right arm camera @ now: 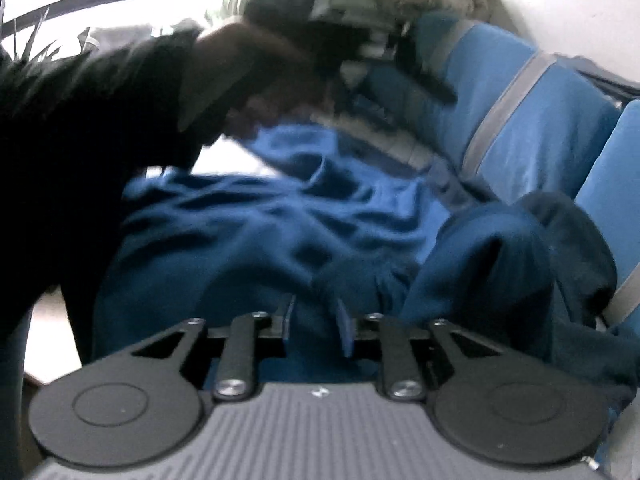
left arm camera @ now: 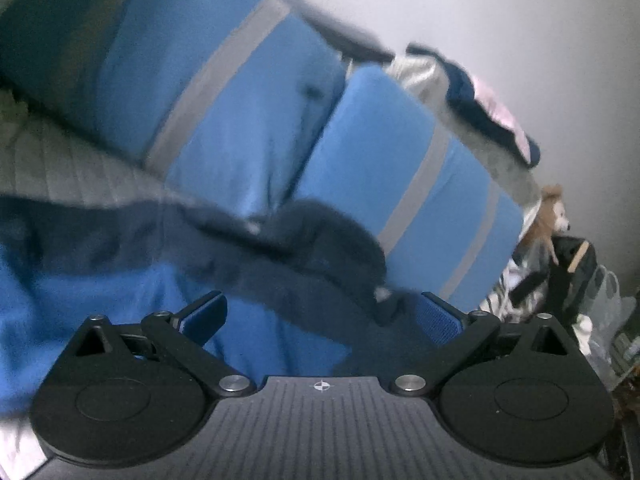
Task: Fold clothes
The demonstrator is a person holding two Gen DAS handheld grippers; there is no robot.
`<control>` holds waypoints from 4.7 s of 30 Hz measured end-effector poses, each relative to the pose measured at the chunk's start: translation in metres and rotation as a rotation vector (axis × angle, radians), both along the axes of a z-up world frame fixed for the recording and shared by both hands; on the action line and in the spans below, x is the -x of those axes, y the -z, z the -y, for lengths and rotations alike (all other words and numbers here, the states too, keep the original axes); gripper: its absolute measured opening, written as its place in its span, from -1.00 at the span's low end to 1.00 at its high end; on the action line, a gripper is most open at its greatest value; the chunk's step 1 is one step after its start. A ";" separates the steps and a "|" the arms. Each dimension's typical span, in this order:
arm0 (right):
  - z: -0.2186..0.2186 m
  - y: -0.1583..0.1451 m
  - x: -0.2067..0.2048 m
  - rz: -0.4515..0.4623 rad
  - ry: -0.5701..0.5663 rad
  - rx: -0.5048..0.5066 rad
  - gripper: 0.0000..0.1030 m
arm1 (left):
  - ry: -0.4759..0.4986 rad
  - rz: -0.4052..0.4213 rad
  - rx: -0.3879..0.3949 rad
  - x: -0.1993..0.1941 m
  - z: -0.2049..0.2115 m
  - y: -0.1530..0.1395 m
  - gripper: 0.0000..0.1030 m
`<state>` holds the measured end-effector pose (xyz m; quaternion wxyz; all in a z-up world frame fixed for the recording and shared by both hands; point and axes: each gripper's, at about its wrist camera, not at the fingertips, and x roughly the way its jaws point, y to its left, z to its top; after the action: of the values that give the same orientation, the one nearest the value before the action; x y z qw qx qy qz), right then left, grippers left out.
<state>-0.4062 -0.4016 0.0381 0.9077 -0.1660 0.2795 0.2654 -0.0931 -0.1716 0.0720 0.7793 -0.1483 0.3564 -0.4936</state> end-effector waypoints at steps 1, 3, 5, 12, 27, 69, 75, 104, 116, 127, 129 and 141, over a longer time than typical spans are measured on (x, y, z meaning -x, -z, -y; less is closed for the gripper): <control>-0.001 0.000 0.000 0.012 0.004 -0.004 -0.07 | 0.020 -0.028 -0.012 0.000 0.002 0.003 1.00; -0.003 0.001 -0.002 0.042 0.028 0.005 0.08 | 0.060 -0.085 -0.036 0.000 0.006 0.010 0.98; -0.006 0.003 -0.005 0.076 0.068 0.029 0.34 | 0.090 -0.181 -0.061 -0.003 0.007 0.021 0.97; 0.005 0.002 -0.018 0.116 0.317 0.036 0.39 | 0.097 -0.518 -0.026 -0.014 0.004 0.065 0.68; 0.019 0.002 -0.025 0.120 0.403 0.065 0.43 | 0.045 -0.715 -0.009 -0.016 0.015 0.099 0.13; -0.027 -0.002 0.004 0.235 0.180 0.241 0.50 | 0.191 -0.477 0.004 0.018 -0.003 0.035 -0.84; -0.055 0.012 0.018 0.249 0.020 0.384 0.46 | 0.259 -0.402 -0.099 0.042 -0.006 0.028 -0.85; -0.084 0.068 0.022 0.335 -0.137 0.752 -0.67 | 0.464 -0.483 -0.170 0.051 -0.003 0.035 -0.18; -0.064 0.018 0.001 0.508 0.180 0.510 -0.74 | 0.082 -0.268 0.315 0.014 -0.069 -0.018 0.57; 0.222 -0.188 0.074 0.732 1.277 -0.047 -0.76 | -0.129 -0.079 0.292 0.035 -0.061 -0.037 1.00; 0.281 -0.169 0.121 0.672 1.483 -0.072 -0.76 | -0.126 -0.069 0.293 0.038 -0.059 -0.038 1.00; 0.414 0.001 0.261 0.309 1.986 -0.382 -0.76 | -0.102 -0.065 0.211 0.043 -0.033 -0.030 1.00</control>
<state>-0.6675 -0.8153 0.0376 0.7552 0.2557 0.1239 -0.5908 -0.1362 -0.1383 0.1015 0.7716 -0.2635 0.3194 -0.4829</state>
